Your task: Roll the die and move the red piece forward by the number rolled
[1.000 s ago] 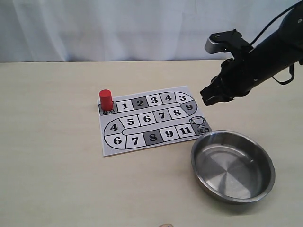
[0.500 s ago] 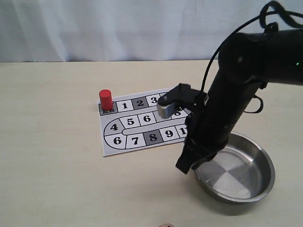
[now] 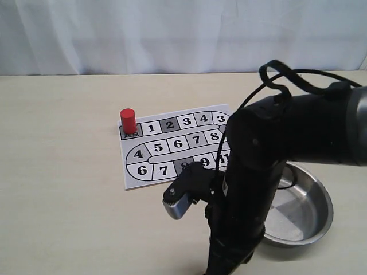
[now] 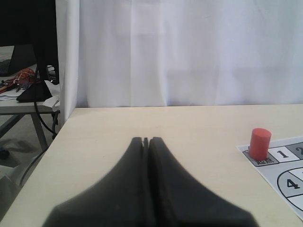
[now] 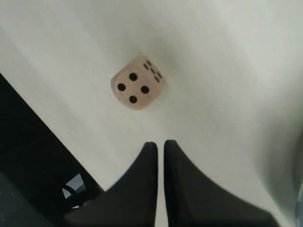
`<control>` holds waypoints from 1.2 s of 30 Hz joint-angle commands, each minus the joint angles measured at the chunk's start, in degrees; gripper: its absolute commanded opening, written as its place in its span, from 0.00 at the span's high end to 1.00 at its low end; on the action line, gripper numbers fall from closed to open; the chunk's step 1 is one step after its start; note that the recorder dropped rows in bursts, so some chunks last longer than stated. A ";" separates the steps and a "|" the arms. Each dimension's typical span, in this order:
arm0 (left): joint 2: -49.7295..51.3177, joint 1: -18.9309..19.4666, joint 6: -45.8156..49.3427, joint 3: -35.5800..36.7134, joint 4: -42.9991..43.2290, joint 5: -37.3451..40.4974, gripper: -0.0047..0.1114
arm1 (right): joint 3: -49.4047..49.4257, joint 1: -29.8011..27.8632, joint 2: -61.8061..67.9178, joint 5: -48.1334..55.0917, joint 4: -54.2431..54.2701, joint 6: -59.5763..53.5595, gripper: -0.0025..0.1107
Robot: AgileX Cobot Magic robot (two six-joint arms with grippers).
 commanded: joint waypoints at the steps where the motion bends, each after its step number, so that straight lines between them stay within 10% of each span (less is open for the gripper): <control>1: -0.06 -0.01 -0.12 -0.30 -0.10 -0.68 0.96 | 3.32 2.43 -0.50 -1.33 -0.47 1.56 0.94; 36: -0.06 -0.01 -0.12 -0.30 -0.10 -0.68 0.96 | 7.55 5.31 -0.50 -9.56 -1.71 2.25 0.94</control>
